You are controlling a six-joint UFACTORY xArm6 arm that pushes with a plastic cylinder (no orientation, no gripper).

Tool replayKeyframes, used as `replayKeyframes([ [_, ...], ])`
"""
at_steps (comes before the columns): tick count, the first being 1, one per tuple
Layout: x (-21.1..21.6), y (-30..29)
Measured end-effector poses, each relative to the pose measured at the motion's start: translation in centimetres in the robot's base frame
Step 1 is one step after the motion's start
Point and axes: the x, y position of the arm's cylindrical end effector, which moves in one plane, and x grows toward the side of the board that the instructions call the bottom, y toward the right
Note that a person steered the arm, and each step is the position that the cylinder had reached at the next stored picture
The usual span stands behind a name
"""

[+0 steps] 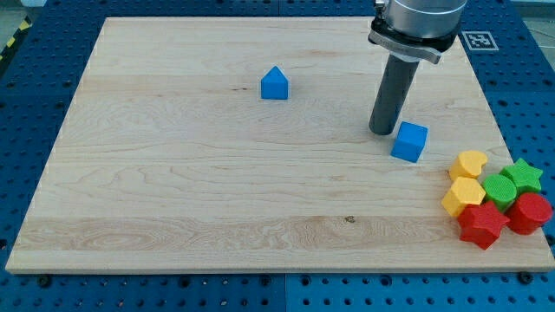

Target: Push the blue cube into the yellow blocks

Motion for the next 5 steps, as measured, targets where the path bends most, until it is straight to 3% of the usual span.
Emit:
replayKeyframes([
  [3, -2.7, -0.1],
  [5, 0.1, 0.9],
])
